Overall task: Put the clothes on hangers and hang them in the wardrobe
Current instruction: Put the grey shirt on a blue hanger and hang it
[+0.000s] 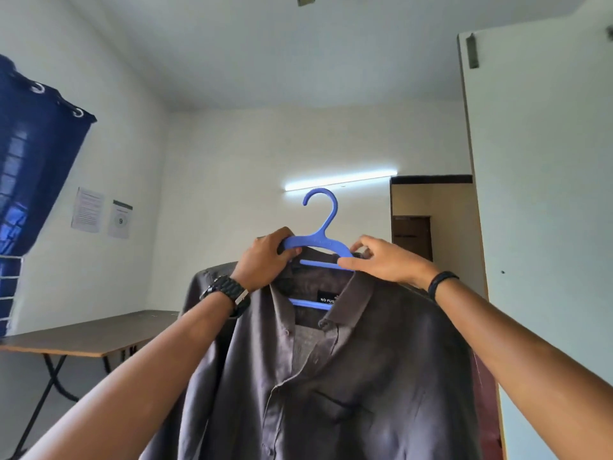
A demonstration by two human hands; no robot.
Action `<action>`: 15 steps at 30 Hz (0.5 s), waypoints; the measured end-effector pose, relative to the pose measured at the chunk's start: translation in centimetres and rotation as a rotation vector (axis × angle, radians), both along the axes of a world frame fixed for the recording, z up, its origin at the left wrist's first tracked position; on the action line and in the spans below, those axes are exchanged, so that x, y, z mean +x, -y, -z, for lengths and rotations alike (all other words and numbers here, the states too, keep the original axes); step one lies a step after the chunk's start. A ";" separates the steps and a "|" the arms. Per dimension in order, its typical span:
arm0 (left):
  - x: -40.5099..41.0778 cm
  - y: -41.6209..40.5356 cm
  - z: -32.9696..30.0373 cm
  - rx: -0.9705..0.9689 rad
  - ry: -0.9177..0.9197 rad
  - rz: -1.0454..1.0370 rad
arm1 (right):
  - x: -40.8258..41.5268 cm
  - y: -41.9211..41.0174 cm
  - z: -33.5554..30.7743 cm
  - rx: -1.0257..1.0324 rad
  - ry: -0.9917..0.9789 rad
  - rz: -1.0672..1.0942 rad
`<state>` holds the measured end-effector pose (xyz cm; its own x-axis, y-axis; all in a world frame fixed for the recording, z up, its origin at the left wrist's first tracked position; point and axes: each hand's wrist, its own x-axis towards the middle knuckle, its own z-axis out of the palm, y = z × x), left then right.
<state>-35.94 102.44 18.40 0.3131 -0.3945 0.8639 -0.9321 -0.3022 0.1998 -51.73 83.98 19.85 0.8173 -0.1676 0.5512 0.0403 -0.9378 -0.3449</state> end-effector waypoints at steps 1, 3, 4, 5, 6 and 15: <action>-0.3 0.2 0.1 -0.004 0.012 0.010 | 0.2 -0.5 -0.4 -0.024 0.031 -0.012; -0.8 0.4 0.1 -0.021 0.021 0.029 | 0.7 -1.7 -1.2 -0.092 0.091 -0.006; -0.9 0.5 0.1 -0.034 0.023 0.031 | 1.0 -2.1 -1.5 -0.121 0.123 0.003; -0.9 0.3 0.0 -0.046 0.023 0.026 | 1.2 -2.4 -1.7 -0.139 0.150 0.004; -0.7 0.1 0.0 -0.052 0.015 0.015 | 1.5 -2.5 -1.8 -0.145 0.166 0.001; 2.0 -3.4 2.6 0.026 -0.027 0.003 | 3.0 -3.1 -1.5 -0.162 0.161 -0.036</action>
<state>-33.97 105.86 15.83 0.3349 -0.4178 0.8446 -0.9273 -0.3049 0.2169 -48.73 87.10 21.32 0.7206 -0.0390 0.6922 0.1167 -0.9773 -0.1767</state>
